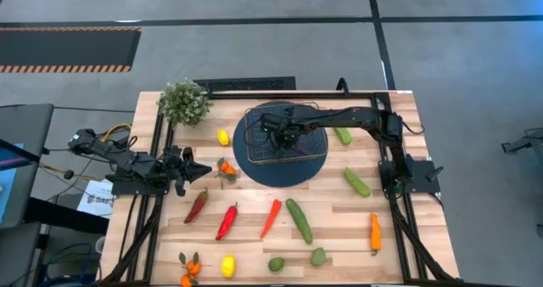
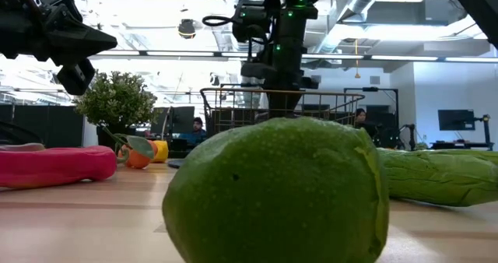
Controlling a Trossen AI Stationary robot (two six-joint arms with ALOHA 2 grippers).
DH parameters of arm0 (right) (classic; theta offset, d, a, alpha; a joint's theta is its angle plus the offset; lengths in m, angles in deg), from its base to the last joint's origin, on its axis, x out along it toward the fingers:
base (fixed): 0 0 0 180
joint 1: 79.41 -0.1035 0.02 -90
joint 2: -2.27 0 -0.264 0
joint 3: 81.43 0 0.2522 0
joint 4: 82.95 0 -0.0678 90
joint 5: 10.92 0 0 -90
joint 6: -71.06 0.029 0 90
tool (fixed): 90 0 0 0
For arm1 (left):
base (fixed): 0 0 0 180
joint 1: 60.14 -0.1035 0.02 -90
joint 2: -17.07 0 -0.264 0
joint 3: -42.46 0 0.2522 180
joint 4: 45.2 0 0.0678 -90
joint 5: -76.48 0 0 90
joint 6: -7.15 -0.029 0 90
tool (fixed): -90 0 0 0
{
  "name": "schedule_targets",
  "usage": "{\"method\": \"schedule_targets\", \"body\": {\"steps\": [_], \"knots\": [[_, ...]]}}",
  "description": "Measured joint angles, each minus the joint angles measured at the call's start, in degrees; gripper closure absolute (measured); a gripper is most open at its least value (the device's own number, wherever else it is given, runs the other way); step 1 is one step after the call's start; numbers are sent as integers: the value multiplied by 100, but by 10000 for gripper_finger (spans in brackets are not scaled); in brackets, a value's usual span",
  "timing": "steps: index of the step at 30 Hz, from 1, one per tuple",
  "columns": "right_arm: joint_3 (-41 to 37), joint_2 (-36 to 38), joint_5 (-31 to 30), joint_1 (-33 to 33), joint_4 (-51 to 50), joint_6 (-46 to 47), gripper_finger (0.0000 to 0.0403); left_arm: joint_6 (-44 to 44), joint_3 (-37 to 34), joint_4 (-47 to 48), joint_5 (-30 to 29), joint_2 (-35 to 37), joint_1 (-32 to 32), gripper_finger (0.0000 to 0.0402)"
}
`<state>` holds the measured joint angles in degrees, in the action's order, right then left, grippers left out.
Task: Build produce basket
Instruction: Put the eggplant into the basket
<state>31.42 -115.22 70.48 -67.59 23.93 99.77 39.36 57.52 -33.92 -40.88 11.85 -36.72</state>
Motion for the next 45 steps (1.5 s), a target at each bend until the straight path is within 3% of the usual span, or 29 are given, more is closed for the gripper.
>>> {"method": "schedule_targets", "body": {"steps": [16, 41, 45], "knots": [[-2, 0, 211, 408, 429, -368, 326, 4, 0, 2, 157, 1, 0, 401], [9, -743, 437, 174, 563, -555, 326, 61, 0, 9, 151, 1, 0, 401], [4, -745, 439, 134, 548, -632, 265, 61, 0, 9, 151, 1, 0, 401]]}}
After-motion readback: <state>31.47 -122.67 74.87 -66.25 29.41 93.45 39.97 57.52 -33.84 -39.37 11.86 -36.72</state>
